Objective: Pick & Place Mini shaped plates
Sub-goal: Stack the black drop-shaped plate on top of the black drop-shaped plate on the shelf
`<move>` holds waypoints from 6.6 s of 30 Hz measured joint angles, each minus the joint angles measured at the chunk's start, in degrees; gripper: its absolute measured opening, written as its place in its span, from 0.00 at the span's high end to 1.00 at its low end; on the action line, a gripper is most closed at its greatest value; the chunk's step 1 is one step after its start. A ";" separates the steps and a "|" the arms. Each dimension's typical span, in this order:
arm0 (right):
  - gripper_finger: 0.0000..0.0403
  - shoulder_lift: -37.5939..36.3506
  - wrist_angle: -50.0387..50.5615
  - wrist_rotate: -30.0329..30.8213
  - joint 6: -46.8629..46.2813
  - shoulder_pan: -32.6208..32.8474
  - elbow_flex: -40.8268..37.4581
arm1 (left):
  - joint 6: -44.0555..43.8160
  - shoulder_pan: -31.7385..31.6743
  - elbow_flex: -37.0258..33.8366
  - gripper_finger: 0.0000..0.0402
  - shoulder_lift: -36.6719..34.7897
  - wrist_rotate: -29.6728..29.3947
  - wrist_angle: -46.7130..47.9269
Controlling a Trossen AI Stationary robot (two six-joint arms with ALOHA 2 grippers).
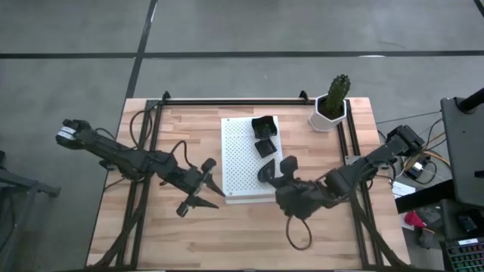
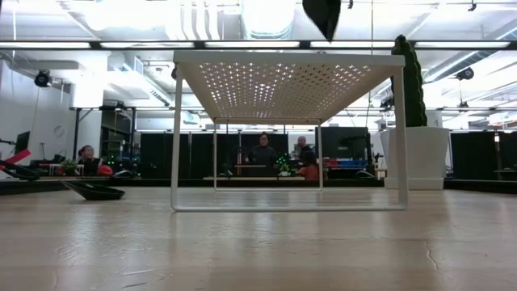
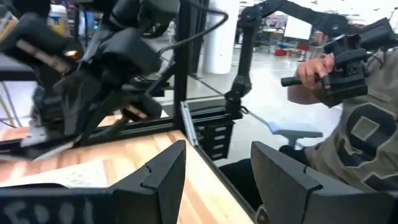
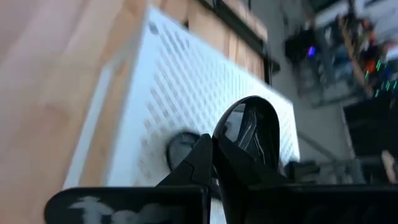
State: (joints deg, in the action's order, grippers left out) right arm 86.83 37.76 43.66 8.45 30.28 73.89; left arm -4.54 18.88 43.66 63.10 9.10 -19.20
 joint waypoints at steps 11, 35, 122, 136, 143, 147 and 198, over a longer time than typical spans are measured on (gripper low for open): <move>0.98 0.00 6.90 -1.22 2.61 -4.09 -0.05 | 1.47 -0.02 0.00 0.54 -0.78 -1.10 0.81; 0.98 6.49 6.89 -6.05 11.99 -4.12 2.81 | 1.66 -0.01 -0.92 0.54 -0.77 -1.26 0.77; 0.85 6.69 9.82 -3.36 -8.13 1.09 7.60 | -28.69 -10.11 -8.27 0.61 -0.25 -30.03 65.61; 0.85 6.76 8.09 -3.34 -8.89 1.09 5.33 | -18.60 -15.96 -8.37 0.62 7.50 -23.50 59.76; 0.85 6.75 7.70 -3.34 -9.10 1.09 5.26 | -15.17 -18.71 -8.37 0.62 12.00 -23.50 59.43; 0.85 6.75 7.75 -3.34 -9.73 1.09 5.20 | -14.40 -18.92 -8.35 0.62 13.22 -23.07 58.84; 0.85 6.69 7.76 -3.21 -11.89 1.09 5.15 | -14.28 -19.90 -6.87 1.00 9.96 -18.75 58.95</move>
State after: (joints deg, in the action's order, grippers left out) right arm 93.51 45.52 40.45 -3.44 31.37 79.05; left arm -18.81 -1.02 36.79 73.06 -9.65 39.75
